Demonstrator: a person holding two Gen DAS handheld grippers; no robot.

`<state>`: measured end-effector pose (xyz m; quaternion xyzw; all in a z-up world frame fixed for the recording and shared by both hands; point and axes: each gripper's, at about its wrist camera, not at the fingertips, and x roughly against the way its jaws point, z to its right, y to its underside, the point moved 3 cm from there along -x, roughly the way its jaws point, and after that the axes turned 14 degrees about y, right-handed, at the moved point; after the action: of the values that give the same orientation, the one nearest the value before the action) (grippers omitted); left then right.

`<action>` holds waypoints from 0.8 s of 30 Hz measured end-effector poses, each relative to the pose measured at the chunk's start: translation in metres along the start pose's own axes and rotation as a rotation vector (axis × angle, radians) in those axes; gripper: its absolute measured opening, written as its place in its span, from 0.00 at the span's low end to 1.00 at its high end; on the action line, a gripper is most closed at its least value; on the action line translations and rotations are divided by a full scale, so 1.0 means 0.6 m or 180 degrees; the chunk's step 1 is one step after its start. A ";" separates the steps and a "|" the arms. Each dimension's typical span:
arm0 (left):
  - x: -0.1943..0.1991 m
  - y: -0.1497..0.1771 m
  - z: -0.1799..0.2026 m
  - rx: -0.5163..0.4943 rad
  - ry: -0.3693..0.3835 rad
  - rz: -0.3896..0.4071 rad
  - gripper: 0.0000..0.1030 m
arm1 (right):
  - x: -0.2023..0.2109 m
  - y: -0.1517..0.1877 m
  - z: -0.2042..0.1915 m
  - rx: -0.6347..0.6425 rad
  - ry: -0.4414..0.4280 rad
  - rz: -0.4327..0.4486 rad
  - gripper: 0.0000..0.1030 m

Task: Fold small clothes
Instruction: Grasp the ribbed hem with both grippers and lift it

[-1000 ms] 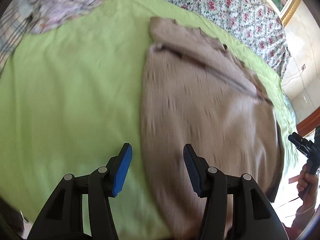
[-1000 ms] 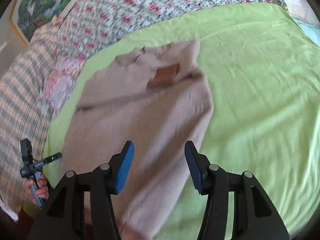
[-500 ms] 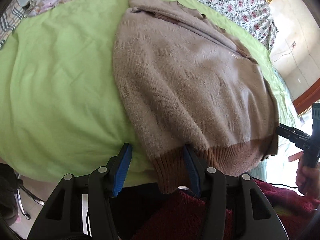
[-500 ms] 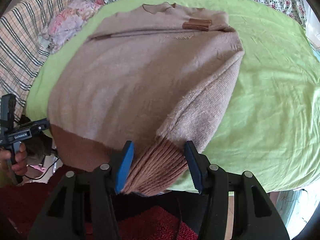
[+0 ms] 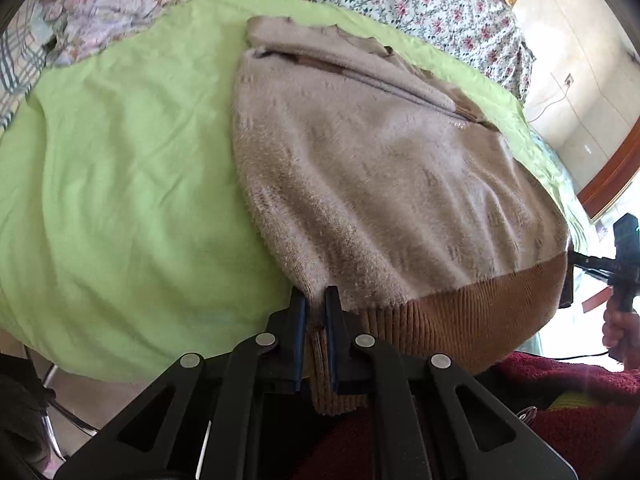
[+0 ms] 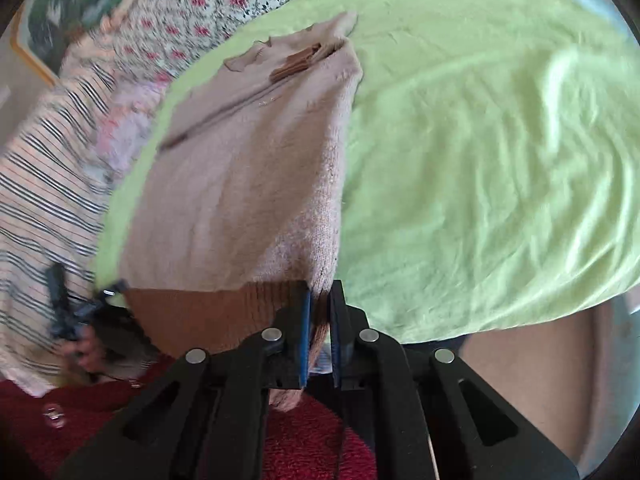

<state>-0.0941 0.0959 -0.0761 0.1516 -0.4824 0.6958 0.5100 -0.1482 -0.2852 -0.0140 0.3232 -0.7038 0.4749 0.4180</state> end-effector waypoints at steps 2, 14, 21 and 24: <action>-0.006 0.003 -0.008 0.0043 0.0086 -0.0016 0.08 | -0.010 0.004 0.005 -0.0105 -0.0226 -0.0033 0.12; -0.044 0.005 -0.003 0.0013 0.0584 -0.0261 0.37 | -0.051 0.016 -0.037 0.0344 -0.0538 -0.0241 0.54; -0.021 0.014 0.019 -0.0288 0.0671 -0.0146 0.06 | -0.018 0.017 -0.029 0.0415 -0.0781 -0.0109 0.10; 0.016 0.009 0.015 -0.0184 0.0868 0.0136 0.06 | 0.005 0.009 -0.028 0.0286 -0.1039 0.0022 0.10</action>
<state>-0.1053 0.0941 -0.0677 0.0305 -0.4316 0.7065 0.5600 -0.1497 -0.2679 -0.0099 0.4119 -0.7415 0.4485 0.2817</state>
